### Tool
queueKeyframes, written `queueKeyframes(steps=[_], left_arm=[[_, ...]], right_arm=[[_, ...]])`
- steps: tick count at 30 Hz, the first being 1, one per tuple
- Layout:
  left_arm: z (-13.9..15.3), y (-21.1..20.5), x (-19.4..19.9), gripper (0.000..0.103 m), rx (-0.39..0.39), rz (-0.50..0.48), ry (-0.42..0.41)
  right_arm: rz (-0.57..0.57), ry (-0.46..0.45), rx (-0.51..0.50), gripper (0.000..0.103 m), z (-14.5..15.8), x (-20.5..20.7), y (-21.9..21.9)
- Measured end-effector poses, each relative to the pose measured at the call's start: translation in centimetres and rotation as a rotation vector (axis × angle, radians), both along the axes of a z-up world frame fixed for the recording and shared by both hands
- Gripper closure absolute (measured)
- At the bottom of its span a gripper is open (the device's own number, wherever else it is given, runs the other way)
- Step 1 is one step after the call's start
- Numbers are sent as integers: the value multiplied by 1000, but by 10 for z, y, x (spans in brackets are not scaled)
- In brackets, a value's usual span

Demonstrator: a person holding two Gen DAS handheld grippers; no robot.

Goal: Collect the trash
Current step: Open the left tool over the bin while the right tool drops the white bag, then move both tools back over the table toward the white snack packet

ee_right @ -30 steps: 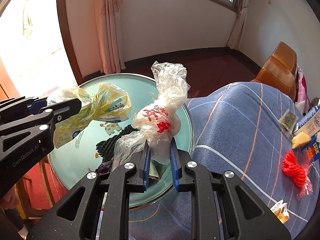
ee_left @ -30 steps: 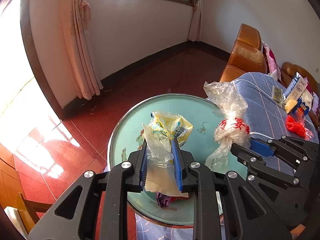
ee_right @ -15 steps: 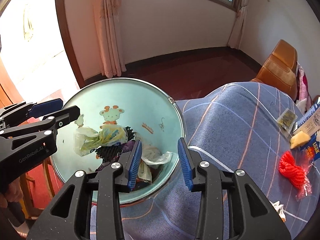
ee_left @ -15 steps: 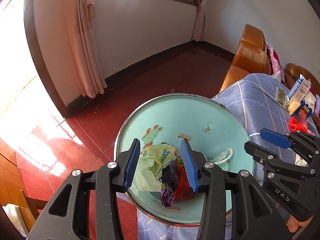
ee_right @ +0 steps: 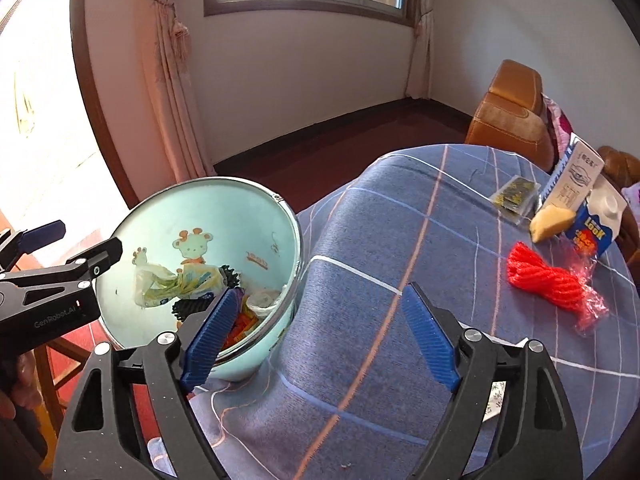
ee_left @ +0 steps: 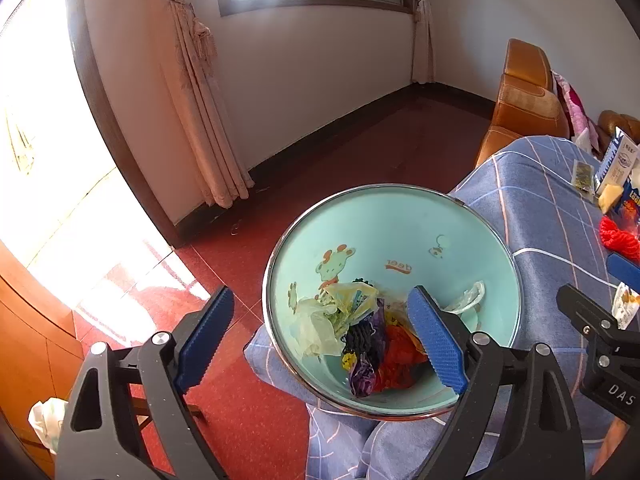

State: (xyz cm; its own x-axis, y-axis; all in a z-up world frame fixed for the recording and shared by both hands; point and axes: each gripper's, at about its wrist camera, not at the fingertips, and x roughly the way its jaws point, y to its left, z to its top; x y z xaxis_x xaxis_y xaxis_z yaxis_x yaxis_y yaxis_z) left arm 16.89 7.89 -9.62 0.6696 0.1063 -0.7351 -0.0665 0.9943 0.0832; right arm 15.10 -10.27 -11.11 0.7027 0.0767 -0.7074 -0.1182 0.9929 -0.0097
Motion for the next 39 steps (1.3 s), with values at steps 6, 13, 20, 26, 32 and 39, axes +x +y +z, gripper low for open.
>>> queueKeyframes(steps=[6, 13, 20, 26, 32, 39], left_arm=[[9, -10, -9, 8, 10, -5, -21], [10, -23, -20, 6, 17, -14, -27], [7, -22, -33, 6, 2, -4, -20], [6, -28, -39, 6, 4, -14, -16], [8, -36, -50, 6, -5, -32, -22], [6, -54, -64, 6, -13, -78, -19]], right_arm=[[-65, -50, -20, 16, 8, -19, -23], [-59, -78, -16, 16, 13, -41, -36], [-57, -110, -40, 15, 13, -61, -31], [-87, -171, -52, 15, 14, -81, -32], [-105, -166, -17, 16, 16, -96, -45], [-135, -158, -31, 19, 14, -118, -59]])
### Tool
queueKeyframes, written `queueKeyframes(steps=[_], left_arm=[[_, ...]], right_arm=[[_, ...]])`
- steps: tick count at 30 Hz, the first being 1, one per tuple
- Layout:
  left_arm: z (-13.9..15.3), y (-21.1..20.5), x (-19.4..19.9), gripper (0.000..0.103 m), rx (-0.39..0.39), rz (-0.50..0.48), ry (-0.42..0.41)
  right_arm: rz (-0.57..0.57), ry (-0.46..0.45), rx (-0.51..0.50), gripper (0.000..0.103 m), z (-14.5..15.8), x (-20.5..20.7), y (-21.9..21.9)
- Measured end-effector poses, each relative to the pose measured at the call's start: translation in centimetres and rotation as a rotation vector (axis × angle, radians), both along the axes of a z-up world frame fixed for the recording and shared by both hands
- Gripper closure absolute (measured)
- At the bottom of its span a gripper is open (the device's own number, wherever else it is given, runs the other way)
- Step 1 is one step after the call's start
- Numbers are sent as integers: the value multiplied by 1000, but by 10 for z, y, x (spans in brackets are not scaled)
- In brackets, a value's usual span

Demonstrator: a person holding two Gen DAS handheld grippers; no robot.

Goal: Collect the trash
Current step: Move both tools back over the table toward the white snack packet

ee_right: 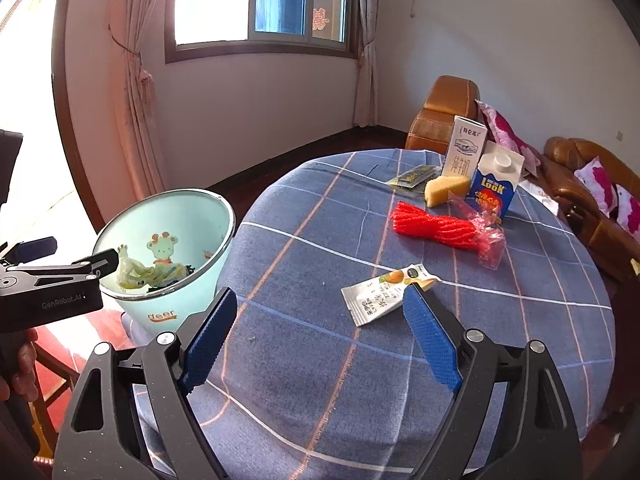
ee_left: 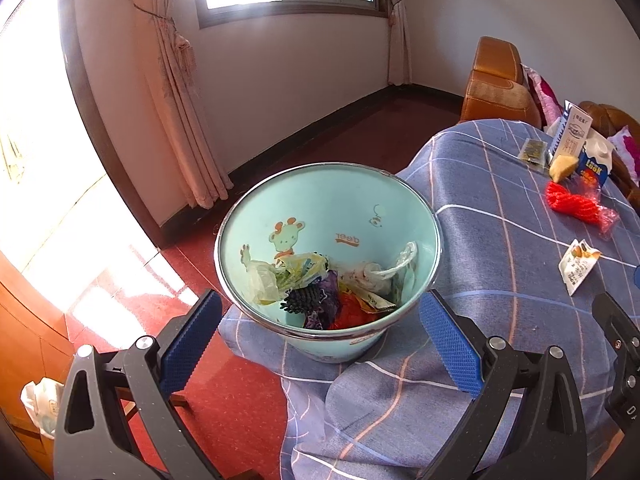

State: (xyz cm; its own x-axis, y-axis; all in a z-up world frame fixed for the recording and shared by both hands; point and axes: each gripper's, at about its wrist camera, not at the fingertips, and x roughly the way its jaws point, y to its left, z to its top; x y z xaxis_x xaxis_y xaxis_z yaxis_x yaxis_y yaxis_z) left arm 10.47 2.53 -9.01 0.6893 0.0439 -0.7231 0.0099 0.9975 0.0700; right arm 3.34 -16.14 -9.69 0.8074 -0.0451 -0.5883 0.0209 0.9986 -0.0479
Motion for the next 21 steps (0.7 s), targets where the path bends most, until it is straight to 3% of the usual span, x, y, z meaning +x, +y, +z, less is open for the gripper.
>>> queueKeyframes(steps=[6, 15, 21], left_arm=[[-1, -19, -14, 6, -4, -60, -8], [-14, -67, -33, 6, 4, -230, 10], [-19, -88, -35, 6, -10, -297, 32]], right_arm=[[-62, 6, -6, 18, -5, -22, -23], [-240, 38, 4, 19, -20, -52, -79], [-300, 57, 15, 35, -28, -57, -106]])
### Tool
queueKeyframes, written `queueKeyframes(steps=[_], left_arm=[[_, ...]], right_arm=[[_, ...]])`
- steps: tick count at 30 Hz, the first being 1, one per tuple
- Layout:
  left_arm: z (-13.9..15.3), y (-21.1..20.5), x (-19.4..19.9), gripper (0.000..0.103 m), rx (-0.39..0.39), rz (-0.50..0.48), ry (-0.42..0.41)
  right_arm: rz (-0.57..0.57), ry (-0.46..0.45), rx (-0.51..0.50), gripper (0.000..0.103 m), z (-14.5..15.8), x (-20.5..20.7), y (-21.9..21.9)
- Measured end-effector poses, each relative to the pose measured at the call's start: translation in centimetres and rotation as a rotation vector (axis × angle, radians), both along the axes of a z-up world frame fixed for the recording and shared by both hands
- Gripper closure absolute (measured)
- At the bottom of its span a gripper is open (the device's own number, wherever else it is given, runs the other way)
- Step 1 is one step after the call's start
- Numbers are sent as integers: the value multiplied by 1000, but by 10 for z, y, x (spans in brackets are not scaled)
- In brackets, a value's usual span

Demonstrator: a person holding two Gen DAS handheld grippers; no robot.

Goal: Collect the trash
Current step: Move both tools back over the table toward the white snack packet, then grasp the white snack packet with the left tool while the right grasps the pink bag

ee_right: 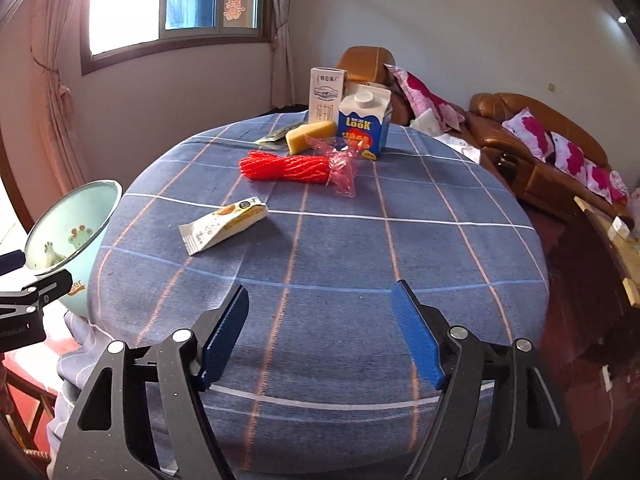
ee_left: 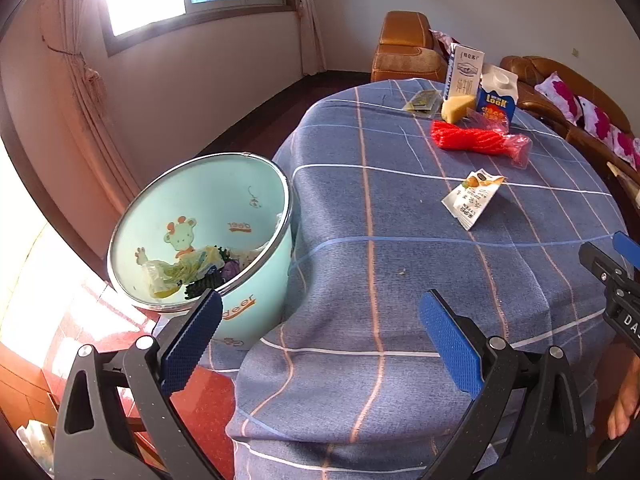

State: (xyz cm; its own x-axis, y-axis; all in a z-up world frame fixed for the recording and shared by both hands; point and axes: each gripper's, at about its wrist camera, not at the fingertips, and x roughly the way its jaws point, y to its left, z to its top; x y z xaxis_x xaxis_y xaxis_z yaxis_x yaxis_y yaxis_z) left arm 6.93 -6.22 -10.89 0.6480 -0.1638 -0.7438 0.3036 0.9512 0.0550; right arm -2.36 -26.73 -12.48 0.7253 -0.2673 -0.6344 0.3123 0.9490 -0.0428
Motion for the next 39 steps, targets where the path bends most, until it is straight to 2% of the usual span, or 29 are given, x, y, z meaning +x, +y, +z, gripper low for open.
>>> queueKeyframes(steps=[6, 14, 18, 21, 25, 28, 29, 31, 34, 39], left_arm=[[3, -24, 6, 7, 7, -79, -15], [9, -83, 32, 10, -24, -245, -38], [0, -111, 50, 16, -22, -297, -2], [-9, -128, 59, 17, -3, -317, 16], [-19, -144, 69, 30, 29, -340, 50], [-29, -147, 79, 55, 3, -339, 119], [-28, -147, 80, 56, -8, -333, 114], [-27, -148, 83, 67, -21, -333, 117], [-25, -147, 88, 69, -47, -313, 126], [-6, -136, 97, 71, -49, -254, 61]], right_arm=[[-31, 9, 25, 42, -5, 4, -17], [-88, 10, 37, 43, -3, 10, -46], [-122, 32, 42, 52, -6, 12, -65], [-148, 43, 55, 52, -8, 13, -81], [-156, 49, 78, 52, -5, 23, -97], [-152, 46, 74, 52, -2, 33, -103], [-150, 45, 74, 52, -1, 36, -105], [-143, 47, 74, 52, -1, 41, -108], [-133, 55, 96, 52, -2, 52, -113], [-106, 30, 139, 52, 10, 76, -121]])
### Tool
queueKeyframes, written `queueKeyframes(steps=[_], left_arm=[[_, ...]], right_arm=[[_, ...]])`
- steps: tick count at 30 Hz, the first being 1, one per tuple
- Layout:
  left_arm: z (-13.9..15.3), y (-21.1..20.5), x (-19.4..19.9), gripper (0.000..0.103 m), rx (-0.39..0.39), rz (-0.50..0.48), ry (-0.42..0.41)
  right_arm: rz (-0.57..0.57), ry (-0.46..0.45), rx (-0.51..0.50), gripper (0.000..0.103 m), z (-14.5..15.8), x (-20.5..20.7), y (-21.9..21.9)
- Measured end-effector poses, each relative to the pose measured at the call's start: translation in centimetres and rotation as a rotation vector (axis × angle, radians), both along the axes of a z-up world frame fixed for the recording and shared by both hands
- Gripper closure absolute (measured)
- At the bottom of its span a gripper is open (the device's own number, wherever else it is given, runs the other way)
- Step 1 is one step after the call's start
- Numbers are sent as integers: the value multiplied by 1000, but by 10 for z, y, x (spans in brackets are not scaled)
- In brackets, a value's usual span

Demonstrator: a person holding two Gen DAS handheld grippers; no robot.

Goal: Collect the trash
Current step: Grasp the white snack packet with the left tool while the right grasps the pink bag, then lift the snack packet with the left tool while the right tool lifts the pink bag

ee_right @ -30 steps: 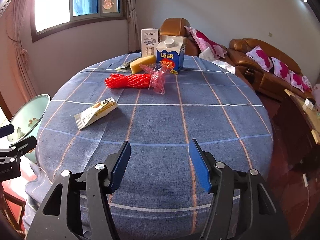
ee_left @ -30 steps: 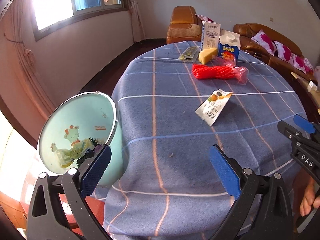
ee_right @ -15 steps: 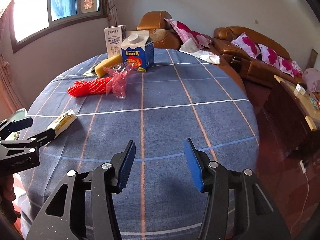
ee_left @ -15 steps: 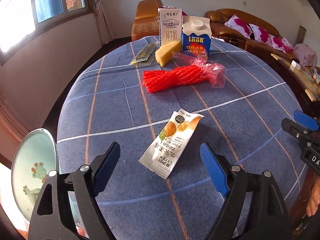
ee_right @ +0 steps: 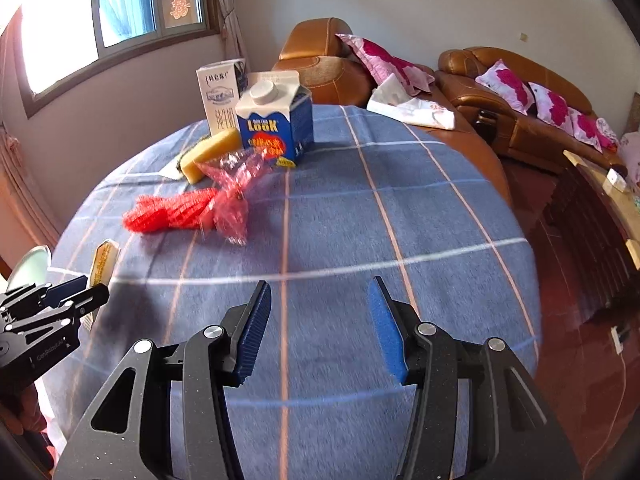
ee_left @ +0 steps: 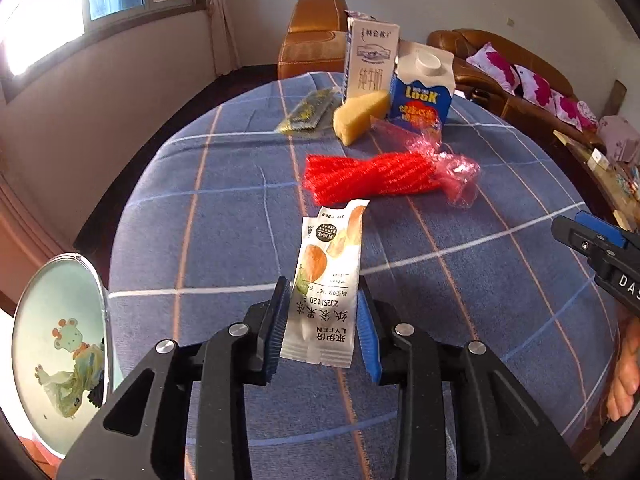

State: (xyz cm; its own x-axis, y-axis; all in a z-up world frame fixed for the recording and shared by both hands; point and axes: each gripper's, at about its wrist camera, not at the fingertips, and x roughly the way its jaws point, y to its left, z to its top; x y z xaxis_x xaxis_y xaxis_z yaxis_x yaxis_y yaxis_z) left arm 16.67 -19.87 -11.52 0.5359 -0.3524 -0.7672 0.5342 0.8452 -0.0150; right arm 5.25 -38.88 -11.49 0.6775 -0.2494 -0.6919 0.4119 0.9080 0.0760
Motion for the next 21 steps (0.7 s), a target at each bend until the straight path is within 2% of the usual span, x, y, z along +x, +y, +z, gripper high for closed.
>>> queueKeyframes(steps=[8, 14, 17, 18, 21], left_arm=[[21, 27, 39, 70, 56, 140, -54], [25, 49, 55, 70, 67, 200, -56], [22, 54, 58, 70, 62, 211, -39], [21, 55, 58, 70, 62, 211, -34], [17, 54, 56, 70, 63, 205, -22]], right_arm=[[67, -14, 16, 52, 15, 74, -4], [126, 92, 98, 53, -14, 121, -10], [126, 156, 133, 66, -33, 129, -11], [117, 148, 108, 73, -32, 127, -10], [101, 147, 103, 78, -30, 119, -9]])
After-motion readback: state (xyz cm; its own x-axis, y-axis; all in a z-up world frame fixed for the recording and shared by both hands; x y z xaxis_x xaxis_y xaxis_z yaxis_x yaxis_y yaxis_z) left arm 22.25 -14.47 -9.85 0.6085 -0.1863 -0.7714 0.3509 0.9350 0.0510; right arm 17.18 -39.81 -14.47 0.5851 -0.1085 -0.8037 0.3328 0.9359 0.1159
